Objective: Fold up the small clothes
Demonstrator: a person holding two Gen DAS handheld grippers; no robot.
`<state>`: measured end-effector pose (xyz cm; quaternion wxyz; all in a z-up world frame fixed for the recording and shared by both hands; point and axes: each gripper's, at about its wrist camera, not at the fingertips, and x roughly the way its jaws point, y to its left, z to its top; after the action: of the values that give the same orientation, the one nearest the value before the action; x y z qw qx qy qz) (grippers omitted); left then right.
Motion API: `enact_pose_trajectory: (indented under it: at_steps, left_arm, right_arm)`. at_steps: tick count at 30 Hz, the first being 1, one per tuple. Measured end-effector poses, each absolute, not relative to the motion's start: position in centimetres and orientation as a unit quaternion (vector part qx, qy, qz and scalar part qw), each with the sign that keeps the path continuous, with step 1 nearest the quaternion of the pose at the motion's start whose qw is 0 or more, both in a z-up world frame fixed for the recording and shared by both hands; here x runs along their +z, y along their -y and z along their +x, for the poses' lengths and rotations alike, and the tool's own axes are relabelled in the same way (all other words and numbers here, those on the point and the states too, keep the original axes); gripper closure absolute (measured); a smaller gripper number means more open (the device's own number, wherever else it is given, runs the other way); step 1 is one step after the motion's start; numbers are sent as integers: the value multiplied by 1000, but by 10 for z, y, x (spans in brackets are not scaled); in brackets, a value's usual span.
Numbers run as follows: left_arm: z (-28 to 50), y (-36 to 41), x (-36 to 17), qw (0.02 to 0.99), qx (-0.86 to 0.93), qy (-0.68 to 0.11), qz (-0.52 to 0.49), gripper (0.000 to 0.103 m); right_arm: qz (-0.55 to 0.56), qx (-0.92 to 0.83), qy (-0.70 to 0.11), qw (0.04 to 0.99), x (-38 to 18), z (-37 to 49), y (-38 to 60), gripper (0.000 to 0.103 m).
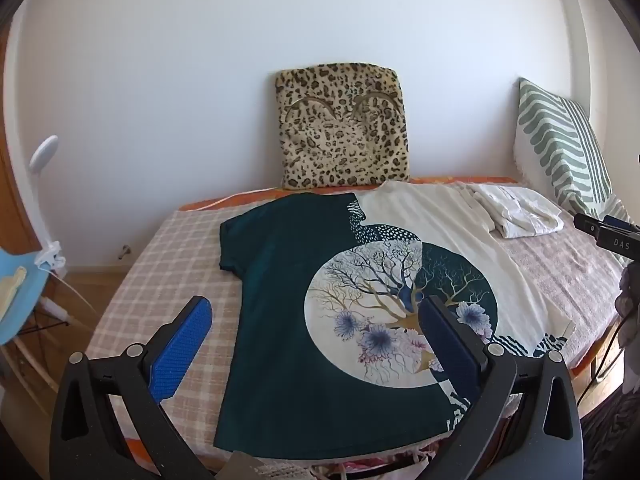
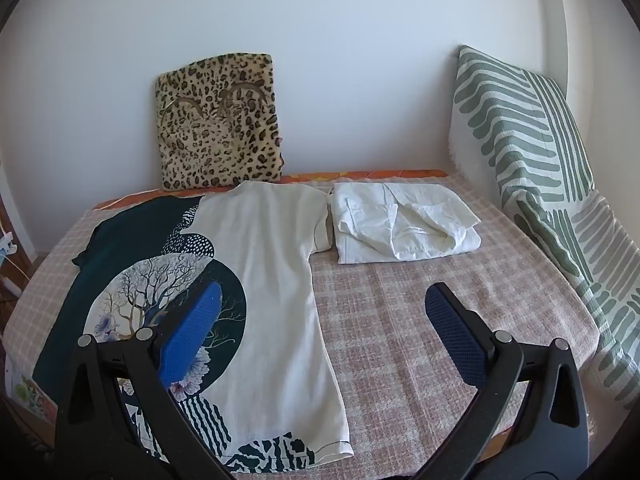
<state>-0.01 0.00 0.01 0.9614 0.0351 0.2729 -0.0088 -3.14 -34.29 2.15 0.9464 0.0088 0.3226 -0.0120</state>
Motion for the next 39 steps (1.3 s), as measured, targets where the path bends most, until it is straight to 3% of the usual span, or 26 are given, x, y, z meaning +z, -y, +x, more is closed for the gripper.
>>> enact_pose_trajectory:
  at_steps: [39]
  left_arm:
    - [-1, -7, 8, 964, -1, -264, 27, 0]
  right_arm:
    - [5, -12, -327, 945, 21, -30, 339, 0]
